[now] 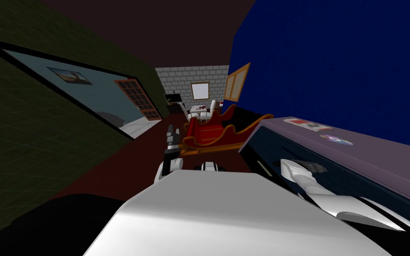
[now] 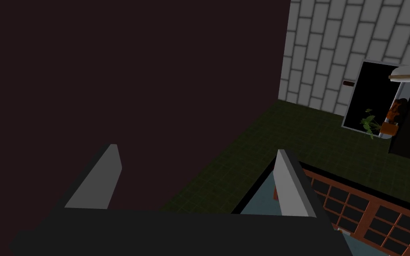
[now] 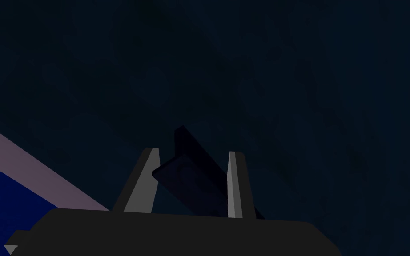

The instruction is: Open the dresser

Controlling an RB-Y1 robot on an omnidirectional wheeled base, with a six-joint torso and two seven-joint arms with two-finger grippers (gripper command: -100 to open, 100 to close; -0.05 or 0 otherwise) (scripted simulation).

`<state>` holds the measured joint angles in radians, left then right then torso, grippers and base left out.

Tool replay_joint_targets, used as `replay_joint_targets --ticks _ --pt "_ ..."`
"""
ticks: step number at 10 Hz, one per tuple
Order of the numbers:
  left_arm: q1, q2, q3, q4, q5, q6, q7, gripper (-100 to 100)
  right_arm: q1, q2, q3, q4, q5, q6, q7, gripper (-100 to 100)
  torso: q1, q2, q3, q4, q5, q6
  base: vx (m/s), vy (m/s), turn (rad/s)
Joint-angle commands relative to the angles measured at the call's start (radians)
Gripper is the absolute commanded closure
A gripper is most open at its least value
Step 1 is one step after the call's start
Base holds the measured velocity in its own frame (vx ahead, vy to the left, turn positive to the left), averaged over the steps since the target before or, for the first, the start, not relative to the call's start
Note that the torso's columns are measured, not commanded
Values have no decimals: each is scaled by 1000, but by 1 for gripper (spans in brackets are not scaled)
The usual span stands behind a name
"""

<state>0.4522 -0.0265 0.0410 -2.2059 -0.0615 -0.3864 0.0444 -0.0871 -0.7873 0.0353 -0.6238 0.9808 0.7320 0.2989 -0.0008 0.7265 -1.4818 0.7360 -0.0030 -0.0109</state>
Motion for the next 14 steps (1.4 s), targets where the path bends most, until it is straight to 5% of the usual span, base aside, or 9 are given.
replay_joint_targets --ticks 1,2,3,8,14 --pt "0 0 0 0 0 0 0 0 22 8 -7 -80 -17 10 29 100 -2 3 2 1 -1 -3 8 -3 -19" --pt "0 0 0 0 0 0 0 0 9 19 10 -107 5 -3 42 100 -3 4 3 3 0 -7 67 11 -393" --pt "0 0 0 0 0 0 0 0 9 19 10 -69 5 -3 42 100 -1 1 1 1 -1 -2 94 37 -203" --pt "0 0 0 0 0 0 0 0 -17 41 43 -179 50 -29 68 100 2 2 1 2 2 -2 61 22 -223" --pt "-1 0 0 0 0 0 0 0 -44 64 76 -244 95 -55 93 100 4 6 3 4 4 -9 73 37 -209"
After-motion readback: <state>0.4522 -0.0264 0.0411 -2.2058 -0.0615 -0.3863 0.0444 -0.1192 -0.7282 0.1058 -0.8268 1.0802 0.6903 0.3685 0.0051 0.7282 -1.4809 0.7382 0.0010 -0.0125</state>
